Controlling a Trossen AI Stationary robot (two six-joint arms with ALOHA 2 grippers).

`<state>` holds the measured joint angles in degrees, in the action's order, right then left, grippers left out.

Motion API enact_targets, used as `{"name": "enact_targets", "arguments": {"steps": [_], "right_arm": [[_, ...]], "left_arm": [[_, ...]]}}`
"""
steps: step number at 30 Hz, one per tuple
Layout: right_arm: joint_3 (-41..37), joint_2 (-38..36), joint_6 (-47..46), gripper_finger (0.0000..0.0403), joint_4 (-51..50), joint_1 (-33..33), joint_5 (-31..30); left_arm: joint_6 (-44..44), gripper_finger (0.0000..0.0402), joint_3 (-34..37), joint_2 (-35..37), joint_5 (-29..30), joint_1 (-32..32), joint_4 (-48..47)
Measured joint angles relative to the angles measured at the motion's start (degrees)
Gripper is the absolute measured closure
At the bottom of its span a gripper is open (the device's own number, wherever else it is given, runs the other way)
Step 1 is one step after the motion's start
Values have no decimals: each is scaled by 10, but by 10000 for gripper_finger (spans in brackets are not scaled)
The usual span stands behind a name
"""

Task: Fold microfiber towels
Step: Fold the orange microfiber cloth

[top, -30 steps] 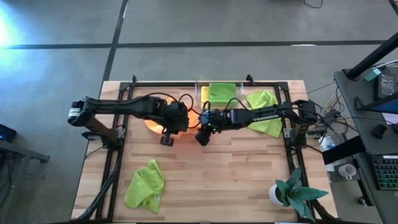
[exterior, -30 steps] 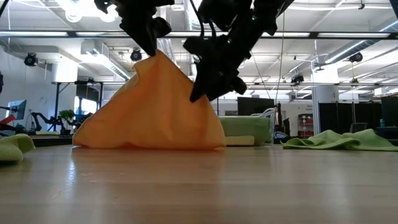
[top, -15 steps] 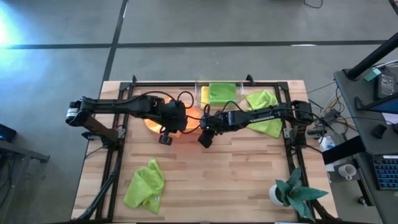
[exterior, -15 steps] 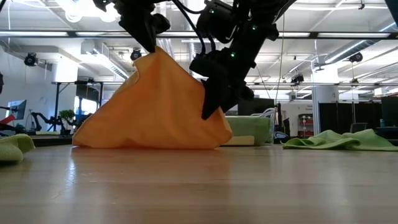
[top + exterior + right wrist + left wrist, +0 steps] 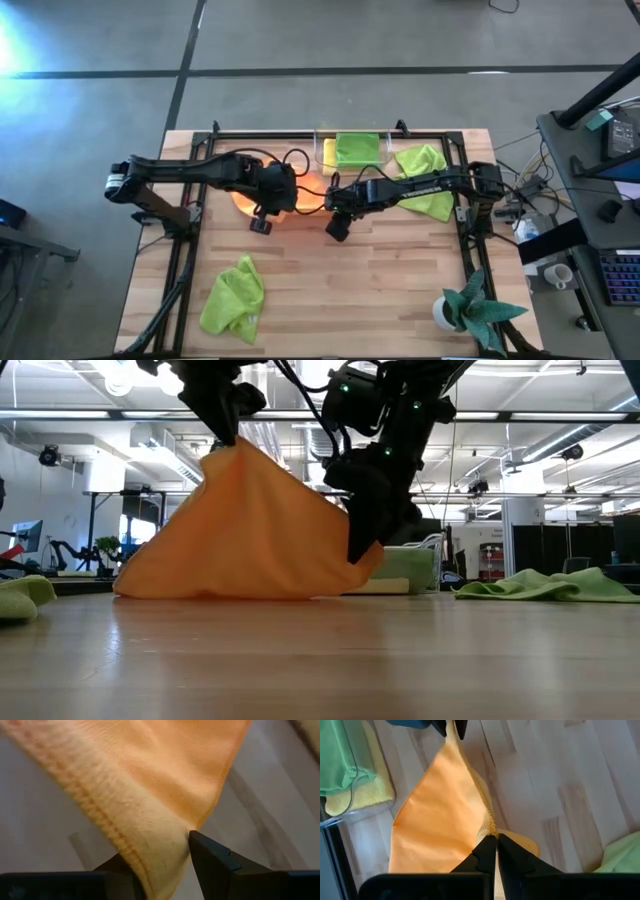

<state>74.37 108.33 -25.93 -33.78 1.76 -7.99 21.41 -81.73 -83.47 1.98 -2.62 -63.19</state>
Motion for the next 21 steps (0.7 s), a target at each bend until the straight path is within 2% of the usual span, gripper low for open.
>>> {"name": "enact_targets", "arguments": {"steps": [9,18,21], "right_arm": [[1,-3,0,284,-18,-15,11],[2,-19,3,381,-21,-19,9],[2,-28,3,392,-21,-19,9]], "left_arm": [[0,402,0,0,-1,0,-4],[-2,402,1,-1,-1,0,-3],[-14,402,2,-1,-1,0,-3]]}}
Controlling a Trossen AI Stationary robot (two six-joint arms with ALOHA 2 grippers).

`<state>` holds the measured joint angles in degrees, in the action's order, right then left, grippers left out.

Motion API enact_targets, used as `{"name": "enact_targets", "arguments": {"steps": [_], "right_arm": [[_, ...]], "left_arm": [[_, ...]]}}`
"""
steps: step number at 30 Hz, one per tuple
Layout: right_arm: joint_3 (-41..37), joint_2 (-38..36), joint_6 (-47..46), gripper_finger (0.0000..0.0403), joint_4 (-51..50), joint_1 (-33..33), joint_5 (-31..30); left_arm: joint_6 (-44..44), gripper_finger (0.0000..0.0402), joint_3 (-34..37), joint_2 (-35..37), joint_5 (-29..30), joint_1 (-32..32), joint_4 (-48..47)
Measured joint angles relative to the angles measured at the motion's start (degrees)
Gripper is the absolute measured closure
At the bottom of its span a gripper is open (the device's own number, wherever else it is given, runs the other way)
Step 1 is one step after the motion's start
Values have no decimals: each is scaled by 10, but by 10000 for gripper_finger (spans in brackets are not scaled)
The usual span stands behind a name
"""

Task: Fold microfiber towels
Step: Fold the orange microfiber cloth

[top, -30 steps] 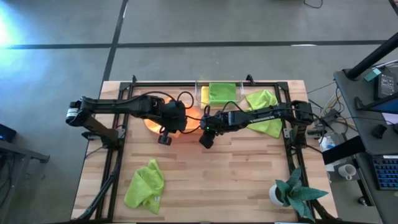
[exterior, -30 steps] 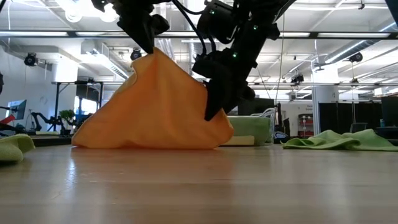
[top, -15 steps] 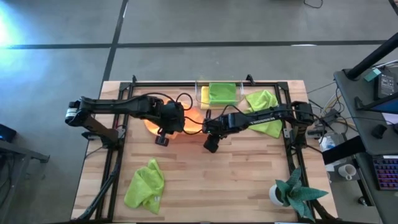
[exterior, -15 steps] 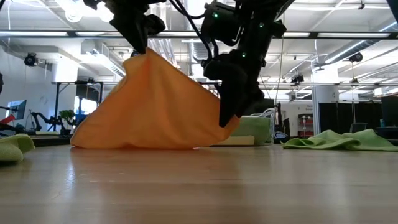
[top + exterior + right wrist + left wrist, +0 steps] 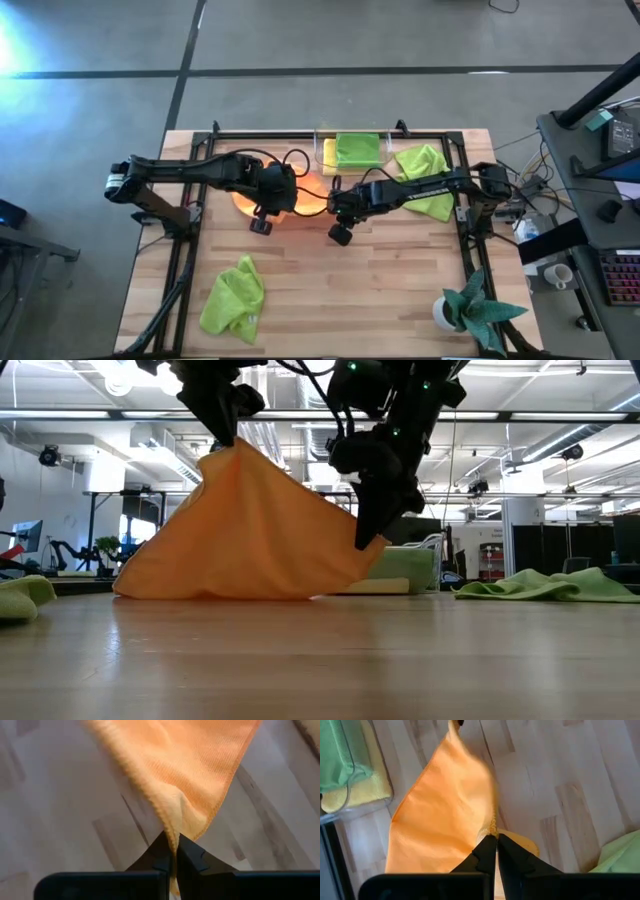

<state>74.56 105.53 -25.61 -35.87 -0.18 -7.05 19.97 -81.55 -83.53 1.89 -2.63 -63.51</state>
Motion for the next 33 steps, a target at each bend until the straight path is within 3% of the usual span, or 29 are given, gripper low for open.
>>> {"name": "enact_targets", "arguments": {"steps": [10,15,20,33], "right_arm": [[1,-57,1,394,1,-1,0],[1,-81,8,394,0,-5,0],[1,-105,26,394,0,-11,3],[1,-129,7,394,-15,-34,60]], "left_arm": [[-37,402,3,-1,-5,0,-38],[-74,402,0,-1,-57,0,-40],[-123,402,0,-1,-69,0,-77],[-242,402,5,-1,-165,3,-110]]}}
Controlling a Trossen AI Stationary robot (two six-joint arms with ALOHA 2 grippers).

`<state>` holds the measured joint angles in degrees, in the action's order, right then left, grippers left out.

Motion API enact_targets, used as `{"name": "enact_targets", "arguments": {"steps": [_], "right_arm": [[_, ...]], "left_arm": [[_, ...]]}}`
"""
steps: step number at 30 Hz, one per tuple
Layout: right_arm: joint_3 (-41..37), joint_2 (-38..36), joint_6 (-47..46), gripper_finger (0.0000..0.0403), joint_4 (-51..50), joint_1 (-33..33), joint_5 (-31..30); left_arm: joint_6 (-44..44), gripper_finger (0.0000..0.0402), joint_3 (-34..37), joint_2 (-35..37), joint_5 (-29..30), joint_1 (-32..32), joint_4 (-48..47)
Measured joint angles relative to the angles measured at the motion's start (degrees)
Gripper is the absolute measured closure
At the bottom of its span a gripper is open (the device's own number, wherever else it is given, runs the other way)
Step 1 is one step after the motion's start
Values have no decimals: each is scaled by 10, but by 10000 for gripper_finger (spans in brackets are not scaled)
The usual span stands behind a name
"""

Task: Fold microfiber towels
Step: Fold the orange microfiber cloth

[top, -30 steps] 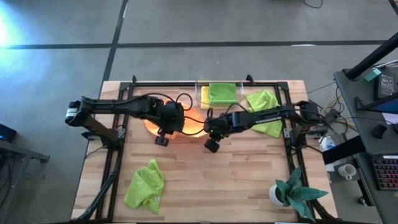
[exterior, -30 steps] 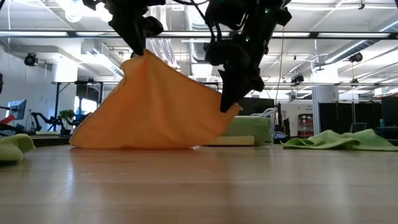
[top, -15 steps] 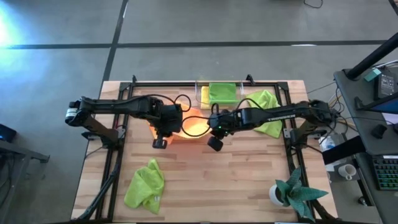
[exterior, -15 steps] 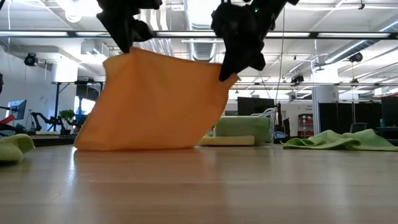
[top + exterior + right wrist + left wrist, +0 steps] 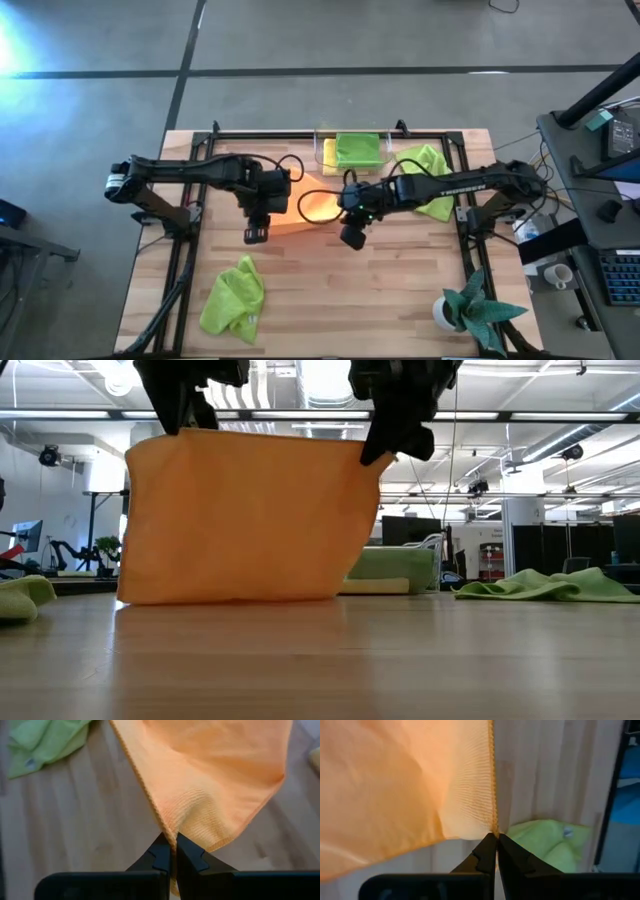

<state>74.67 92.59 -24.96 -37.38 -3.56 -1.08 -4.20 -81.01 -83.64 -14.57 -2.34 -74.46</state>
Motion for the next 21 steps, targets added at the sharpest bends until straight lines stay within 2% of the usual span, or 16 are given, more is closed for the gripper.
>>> {"name": "enact_targets", "arguments": {"steps": [5,21], "right_arm": [[0,-5,-62,394,-2,-30,0],[1,12,-225,394,36,-146,0]], "left_arm": [[0,402,8,0,-34,22,0],[0,402,18,-2,-24,93,8]]}}
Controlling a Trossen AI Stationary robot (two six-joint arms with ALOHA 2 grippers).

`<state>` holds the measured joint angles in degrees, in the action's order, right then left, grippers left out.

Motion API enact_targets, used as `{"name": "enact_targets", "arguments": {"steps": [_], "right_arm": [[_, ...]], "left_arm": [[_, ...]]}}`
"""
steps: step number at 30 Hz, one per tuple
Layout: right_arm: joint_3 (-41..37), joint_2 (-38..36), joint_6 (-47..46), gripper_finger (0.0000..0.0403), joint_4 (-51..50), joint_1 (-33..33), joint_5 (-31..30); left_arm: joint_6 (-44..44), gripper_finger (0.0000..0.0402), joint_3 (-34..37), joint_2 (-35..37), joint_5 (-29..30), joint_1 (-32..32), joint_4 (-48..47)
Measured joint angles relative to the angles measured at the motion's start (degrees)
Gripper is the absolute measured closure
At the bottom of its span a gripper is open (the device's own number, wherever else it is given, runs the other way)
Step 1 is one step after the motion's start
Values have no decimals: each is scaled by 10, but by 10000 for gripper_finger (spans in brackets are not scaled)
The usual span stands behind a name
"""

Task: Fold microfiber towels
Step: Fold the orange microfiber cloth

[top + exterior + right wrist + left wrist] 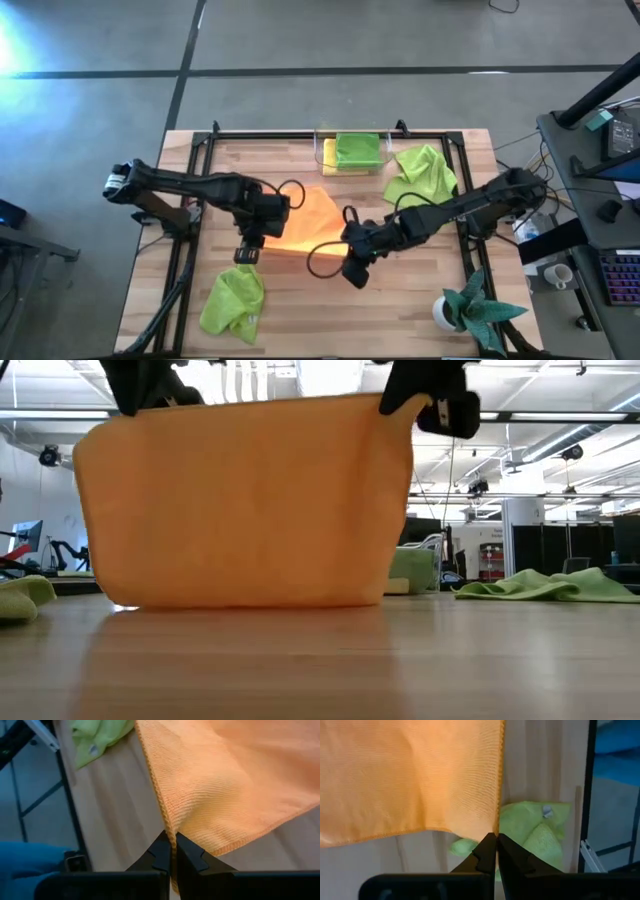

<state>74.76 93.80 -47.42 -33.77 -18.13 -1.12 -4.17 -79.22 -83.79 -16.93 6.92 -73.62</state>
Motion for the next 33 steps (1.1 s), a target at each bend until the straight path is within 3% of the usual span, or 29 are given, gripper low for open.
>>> {"name": "enact_targets", "arguments": {"steps": [7,15,24,29,33], "right_arm": [[0,2,-26,394,44,-35,57],[-1,4,-34,394,44,-44,13],[9,-3,-22,394,33,-24,10],[42,-3,13,394,24,-14,11],[51,-3,24,394,20,-9,10]], "left_arm": [[-10,401,1,-25,0,65,-2],[-10,401,-17,-19,32,74,-34],[1,401,-31,-16,43,74,15],[3,401,-29,-21,83,73,26],[2,378,-29,-21,85,72,27]]}}
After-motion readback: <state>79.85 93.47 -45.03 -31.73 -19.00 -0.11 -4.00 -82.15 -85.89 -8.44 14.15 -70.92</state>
